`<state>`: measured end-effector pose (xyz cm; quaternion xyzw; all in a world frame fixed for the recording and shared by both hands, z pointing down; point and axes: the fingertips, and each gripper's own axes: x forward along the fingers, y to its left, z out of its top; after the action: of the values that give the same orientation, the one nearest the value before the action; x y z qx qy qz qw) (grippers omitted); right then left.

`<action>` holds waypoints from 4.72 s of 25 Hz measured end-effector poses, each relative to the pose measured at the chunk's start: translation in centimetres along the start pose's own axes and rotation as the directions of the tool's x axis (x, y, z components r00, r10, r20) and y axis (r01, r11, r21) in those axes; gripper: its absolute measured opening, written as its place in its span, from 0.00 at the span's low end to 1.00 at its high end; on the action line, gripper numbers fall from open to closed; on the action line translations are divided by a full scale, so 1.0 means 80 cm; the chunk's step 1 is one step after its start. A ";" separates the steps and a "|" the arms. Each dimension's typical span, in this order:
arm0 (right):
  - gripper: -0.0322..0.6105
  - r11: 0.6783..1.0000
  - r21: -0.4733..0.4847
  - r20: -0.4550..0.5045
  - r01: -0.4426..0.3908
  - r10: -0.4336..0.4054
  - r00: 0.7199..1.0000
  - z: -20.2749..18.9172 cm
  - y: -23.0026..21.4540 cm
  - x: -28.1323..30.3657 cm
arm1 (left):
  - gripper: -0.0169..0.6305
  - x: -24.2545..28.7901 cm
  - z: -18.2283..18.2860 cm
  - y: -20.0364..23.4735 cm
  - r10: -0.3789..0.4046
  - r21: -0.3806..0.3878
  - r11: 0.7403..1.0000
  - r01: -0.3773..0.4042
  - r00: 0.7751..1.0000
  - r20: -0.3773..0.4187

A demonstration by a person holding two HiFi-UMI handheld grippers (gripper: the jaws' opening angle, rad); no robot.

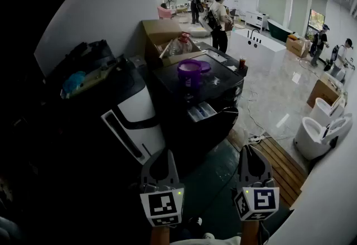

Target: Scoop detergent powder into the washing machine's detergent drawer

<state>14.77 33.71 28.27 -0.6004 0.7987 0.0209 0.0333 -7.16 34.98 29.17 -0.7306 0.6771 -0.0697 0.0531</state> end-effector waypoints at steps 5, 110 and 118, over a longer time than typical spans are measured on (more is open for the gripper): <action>0.08 1.000 -0.002 0.007 0.004 -0.004 1.000 0.001 -0.005 0.001 | 0.03 0.003 -0.002 -0.002 -0.001 0.001 1.000 0.001 1.000 -0.002; 0.08 0.909 0.108 -0.037 -0.402 0.408 0.912 -0.061 -0.183 0.597 | 0.03 0.555 -0.013 -0.006 0.310 -0.007 0.950 -0.313 0.943 -0.121; 0.08 0.910 0.106 -0.064 -0.401 0.409 0.910 -0.071 -0.146 0.694 | 0.03 0.614 -0.020 0.073 0.339 -0.011 0.939 -0.343 0.933 -0.123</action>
<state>10.46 -23.15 29.67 -0.4200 0.9066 -0.0344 0.0216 -9.54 -14.45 31.23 -0.5975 0.7965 -0.0918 0.0120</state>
